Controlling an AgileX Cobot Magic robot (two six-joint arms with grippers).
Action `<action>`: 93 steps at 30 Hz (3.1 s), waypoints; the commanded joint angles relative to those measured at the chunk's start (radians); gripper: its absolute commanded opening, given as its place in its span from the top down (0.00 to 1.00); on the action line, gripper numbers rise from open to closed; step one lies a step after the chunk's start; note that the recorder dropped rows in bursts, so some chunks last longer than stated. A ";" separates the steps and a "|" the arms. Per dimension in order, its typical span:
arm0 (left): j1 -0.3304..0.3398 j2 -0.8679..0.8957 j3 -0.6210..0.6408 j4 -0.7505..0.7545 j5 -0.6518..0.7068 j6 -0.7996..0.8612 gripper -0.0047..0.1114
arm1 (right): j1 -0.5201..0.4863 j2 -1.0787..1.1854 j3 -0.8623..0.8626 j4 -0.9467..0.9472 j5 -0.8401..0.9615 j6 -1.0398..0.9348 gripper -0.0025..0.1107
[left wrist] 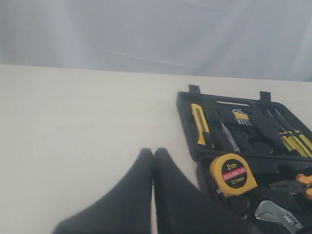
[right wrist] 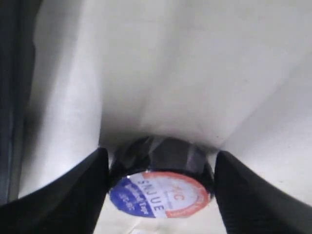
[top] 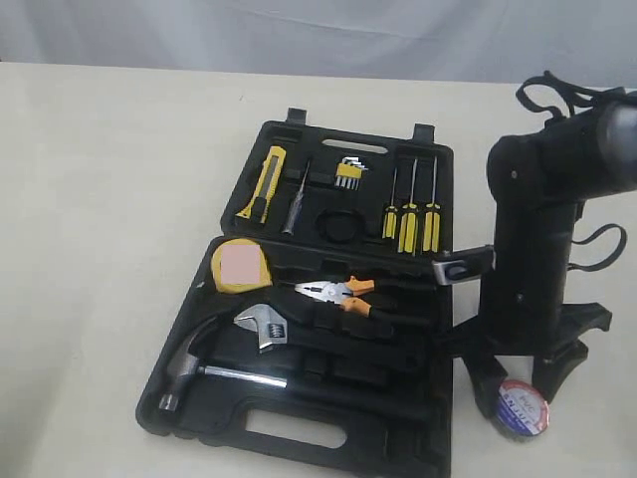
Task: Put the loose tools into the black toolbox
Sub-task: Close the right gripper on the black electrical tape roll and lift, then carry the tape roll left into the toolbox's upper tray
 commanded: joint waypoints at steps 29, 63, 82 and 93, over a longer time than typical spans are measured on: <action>-0.005 0.004 -0.005 -0.008 0.003 0.000 0.96 | 0.001 0.103 0.014 0.004 0.080 0.001 0.89; -0.005 0.004 -0.005 -0.008 0.003 0.000 0.96 | 0.001 0.103 -0.020 -0.033 -0.028 0.001 0.66; -0.005 0.004 -0.005 -0.008 0.003 0.000 0.96 | 0.001 -0.023 -0.129 -0.085 -0.127 0.016 0.98; -0.005 0.004 -0.005 -0.008 0.003 0.000 0.96 | 0.001 -0.188 -0.281 -0.068 -0.156 0.024 0.98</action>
